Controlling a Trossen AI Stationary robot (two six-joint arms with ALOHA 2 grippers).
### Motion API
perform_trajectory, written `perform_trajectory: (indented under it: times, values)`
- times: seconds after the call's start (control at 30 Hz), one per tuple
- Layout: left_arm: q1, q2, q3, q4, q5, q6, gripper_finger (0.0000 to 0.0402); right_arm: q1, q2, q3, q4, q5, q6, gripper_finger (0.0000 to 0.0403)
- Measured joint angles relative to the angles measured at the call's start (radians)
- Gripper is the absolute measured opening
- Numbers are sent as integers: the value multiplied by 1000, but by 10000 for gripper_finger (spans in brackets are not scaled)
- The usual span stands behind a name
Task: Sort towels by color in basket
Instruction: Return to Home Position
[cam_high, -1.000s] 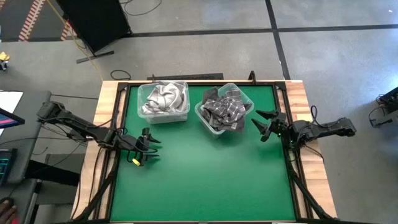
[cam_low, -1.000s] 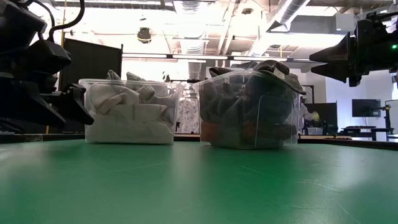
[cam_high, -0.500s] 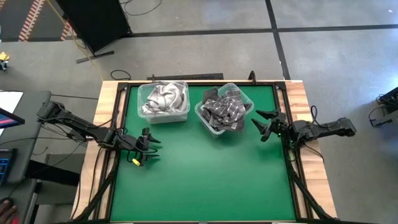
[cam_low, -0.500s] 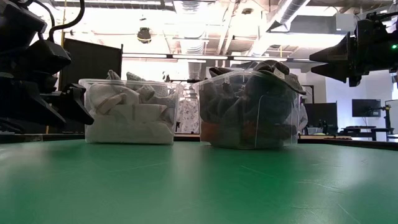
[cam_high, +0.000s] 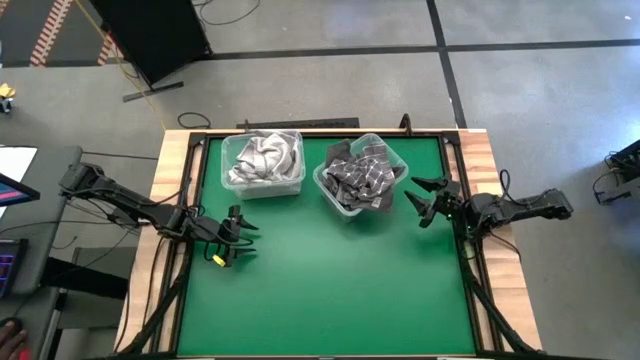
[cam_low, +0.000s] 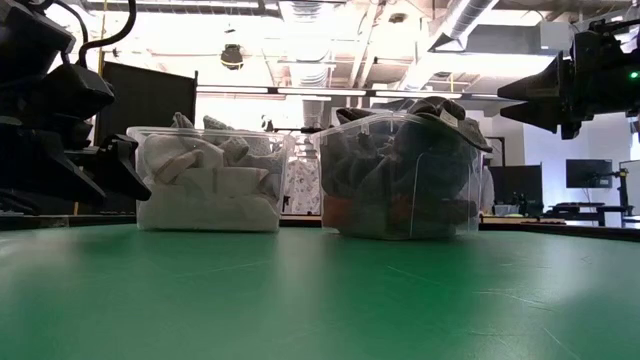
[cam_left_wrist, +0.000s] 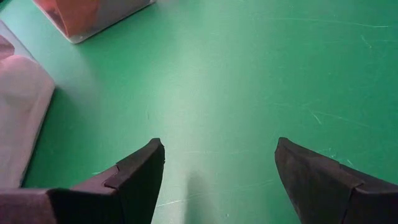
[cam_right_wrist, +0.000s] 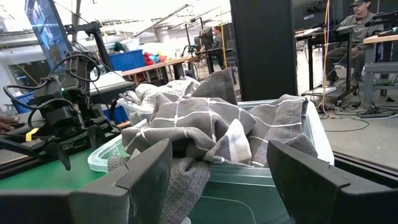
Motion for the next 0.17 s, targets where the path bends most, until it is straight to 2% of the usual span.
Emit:
perform_trajectory:
  times: [0.17]
  values:
    - [0, 0, 0, 0, 0, 0, 293, 0, 0, 0, 0, 0, 0, 291]
